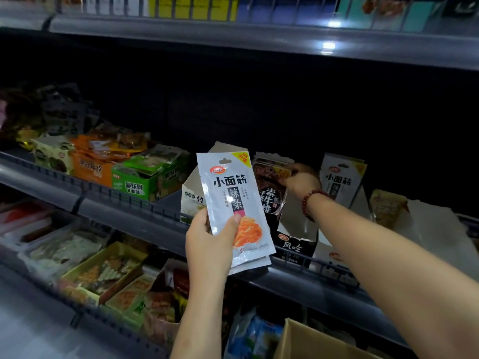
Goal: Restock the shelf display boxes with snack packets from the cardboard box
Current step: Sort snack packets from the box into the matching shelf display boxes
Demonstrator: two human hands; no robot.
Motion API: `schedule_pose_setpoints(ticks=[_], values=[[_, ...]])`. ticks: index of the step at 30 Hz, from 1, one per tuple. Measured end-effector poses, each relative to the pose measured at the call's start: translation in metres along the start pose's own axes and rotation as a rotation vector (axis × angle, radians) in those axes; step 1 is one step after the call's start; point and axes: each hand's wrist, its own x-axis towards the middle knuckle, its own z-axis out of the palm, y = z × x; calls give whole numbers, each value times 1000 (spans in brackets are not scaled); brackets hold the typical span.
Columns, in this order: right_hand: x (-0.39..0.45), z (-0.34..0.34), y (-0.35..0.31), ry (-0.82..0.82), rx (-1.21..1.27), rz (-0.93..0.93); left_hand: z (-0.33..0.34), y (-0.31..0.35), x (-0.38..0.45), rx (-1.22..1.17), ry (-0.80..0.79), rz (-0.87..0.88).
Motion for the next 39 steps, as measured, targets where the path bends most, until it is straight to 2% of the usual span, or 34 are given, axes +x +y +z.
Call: schedule_pose_setpoints(ticks=[4,8,10,13,16,18,23,26,28,33,36,39], values=[[-8,2,4,83,95,-6,2,1,-2,-22,-57,-25],[-39,-8,0,129,208,-109,2,7,-4,-68,-98,-56],[-63,-16,-5,49,287,-134,2,11,-6,-120,-128,-116],[-96,-27,-5,-144,382,-64,5,17,-12,-155,-178,-199],[-121,-38,1,-332,387,-35,11,24,-22,-133,-200,-223],[-132,-47,5,-379,444,-29,17,28,-31,-100,-230,-238],[-144,-76,21,-319,688,105,30,35,-48,-136,-334,-274],[-146,-95,32,-261,750,145,39,37,-53,-230,-380,-278],[-150,-102,36,-261,790,153,48,38,-59,-196,-436,-244],[-156,-103,45,-214,589,84,67,34,-68,16,-546,-166],[-152,-109,45,-210,597,106,69,34,-61,76,-609,-158],[-148,-115,42,-304,662,122,80,39,-57,98,-630,-124]])
